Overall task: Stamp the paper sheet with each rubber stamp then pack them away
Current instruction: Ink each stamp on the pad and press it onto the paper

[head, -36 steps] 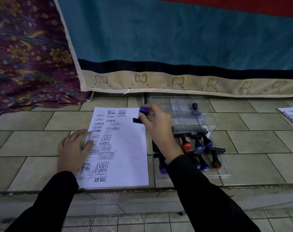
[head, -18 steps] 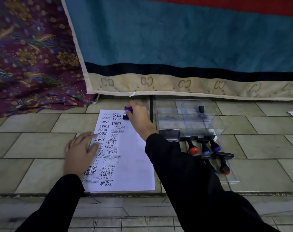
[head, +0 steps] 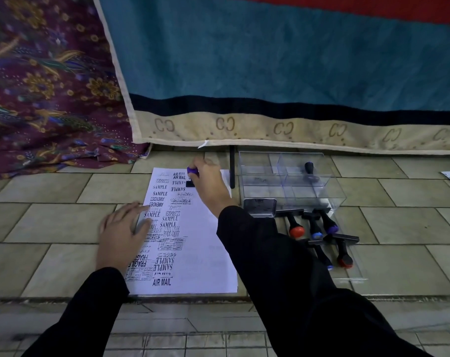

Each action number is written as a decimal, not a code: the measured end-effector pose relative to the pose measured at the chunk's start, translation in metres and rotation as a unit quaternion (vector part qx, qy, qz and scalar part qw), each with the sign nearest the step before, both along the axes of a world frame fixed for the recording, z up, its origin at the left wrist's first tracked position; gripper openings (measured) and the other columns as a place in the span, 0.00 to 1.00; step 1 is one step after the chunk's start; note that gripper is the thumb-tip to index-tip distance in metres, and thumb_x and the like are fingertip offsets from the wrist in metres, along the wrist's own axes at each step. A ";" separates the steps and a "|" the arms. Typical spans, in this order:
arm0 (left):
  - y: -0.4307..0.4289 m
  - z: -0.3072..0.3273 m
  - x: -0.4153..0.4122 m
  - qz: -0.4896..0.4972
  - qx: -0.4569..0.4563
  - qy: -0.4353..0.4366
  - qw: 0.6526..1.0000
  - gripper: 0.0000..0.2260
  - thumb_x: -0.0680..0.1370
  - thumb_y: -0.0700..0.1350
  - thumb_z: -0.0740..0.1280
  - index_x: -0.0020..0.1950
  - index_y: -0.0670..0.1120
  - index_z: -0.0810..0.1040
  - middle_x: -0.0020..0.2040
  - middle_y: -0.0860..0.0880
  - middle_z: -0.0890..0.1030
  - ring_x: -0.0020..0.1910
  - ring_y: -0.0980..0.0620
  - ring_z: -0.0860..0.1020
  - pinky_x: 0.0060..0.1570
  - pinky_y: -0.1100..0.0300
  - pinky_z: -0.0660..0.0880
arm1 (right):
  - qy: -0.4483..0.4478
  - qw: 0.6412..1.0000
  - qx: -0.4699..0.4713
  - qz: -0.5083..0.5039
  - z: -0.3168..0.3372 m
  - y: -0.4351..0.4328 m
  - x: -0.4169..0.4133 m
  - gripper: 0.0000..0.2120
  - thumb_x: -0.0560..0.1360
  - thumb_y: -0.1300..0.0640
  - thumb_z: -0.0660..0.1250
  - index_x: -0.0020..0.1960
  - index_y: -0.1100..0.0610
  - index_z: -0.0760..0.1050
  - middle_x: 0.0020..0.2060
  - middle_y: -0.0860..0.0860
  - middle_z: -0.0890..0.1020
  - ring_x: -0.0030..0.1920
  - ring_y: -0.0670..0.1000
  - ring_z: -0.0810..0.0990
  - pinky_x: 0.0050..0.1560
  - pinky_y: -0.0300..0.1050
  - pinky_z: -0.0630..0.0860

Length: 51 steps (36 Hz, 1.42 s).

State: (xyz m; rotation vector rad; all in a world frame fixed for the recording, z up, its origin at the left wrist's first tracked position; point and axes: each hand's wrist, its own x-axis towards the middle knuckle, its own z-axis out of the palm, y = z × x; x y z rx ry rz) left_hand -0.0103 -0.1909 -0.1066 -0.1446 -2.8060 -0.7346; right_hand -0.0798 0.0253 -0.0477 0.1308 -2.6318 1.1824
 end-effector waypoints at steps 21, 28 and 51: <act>0.001 0.000 -0.001 0.004 -0.001 -0.005 1.000 0.19 0.74 0.55 0.60 0.62 0.54 0.79 0.68 0.52 0.75 0.68 0.48 0.70 0.70 0.52 0.55 | -0.019 0.989 0.144 0.016 -0.002 -0.004 0.010 0.09 0.75 0.73 0.57 0.52 0.63 0.72 0.52 0.59 0.72 0.44 0.61 0.77 0.42 0.54 0.77; 0.001 -0.001 -0.001 0.004 -0.006 -0.008 1.000 0.19 0.74 0.56 0.60 0.63 0.54 0.78 0.69 0.52 0.75 0.68 0.48 0.70 0.71 0.50 0.55 | -0.033 0.992 0.123 0.004 0.008 -0.006 0.005 0.11 0.74 0.75 0.56 0.46 0.61 0.69 0.50 0.60 0.72 0.42 0.61 0.77 0.40 0.53 0.77; 0.001 0.000 0.000 0.002 0.003 -0.006 1.000 0.19 0.74 0.55 0.60 0.62 0.55 0.78 0.68 0.53 0.75 0.68 0.49 0.69 0.70 0.52 0.54 | -0.041 0.987 0.159 -0.002 0.014 -0.008 0.005 0.20 0.67 0.79 0.59 0.55 0.64 0.70 0.51 0.61 0.74 0.47 0.61 0.76 0.37 0.49 0.73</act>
